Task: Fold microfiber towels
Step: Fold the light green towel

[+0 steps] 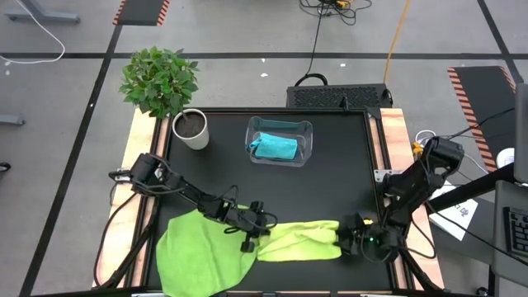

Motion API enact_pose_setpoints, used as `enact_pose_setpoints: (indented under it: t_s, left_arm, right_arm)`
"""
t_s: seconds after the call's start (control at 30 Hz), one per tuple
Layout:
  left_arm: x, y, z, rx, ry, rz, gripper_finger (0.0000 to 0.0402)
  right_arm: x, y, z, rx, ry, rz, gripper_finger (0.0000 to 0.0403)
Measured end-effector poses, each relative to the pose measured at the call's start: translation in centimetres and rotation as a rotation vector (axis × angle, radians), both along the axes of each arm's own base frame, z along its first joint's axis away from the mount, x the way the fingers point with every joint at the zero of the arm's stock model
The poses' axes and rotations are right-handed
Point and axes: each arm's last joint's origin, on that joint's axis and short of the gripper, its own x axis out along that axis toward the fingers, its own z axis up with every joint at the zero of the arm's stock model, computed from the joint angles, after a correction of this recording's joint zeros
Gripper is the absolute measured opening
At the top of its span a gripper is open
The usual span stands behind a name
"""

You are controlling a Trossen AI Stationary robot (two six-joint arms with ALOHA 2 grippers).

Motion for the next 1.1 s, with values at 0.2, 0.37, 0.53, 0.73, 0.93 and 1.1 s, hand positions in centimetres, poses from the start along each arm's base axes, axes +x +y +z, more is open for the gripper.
enact_pose_setpoints:
  t_s: [0.2, 0.37, 0.53, 0.73, 0.93, 1.1]
  left_arm:
    - [0.0, 0.2, 0.0, -0.001, 0.004, 0.007, 0.0031]
    - [0.0, 0.2, -0.1, 0.002, 0.014, 0.007, 0.0031]
    - [0.0, 0.2, -0.1, 0.006, 0.015, 0.004, 0.0031]
    - [0.0, 0.2, -0.1, 0.011, 0.014, 0.000, 0.0031]
    - [0.0, 0.2, -0.1, 0.012, 0.016, -0.001, 0.0031]
    - [-0.1, 0.4, -0.1, 0.013, 0.029, 0.004, 0.0031]
  right_arm:
    - [0.7, 0.1, 0.9, 0.010, -0.053, 0.020, 0.0208]
    - [0.9, 0.2, 1.7, -0.043, -0.119, 0.054, 0.0208]
    - [1.5, -0.1, 1.8, -0.065, -0.113, 0.058, 0.0208]
    - [2.4, -0.6, 1.7, -0.095, -0.067, 0.105, 0.0207]
    - [2.7, -0.8, 1.7, -0.156, -0.066, 0.152, 0.0138]
    - [2.1, -0.2, 1.8, -0.224, -0.096, 0.243, 0.0014]
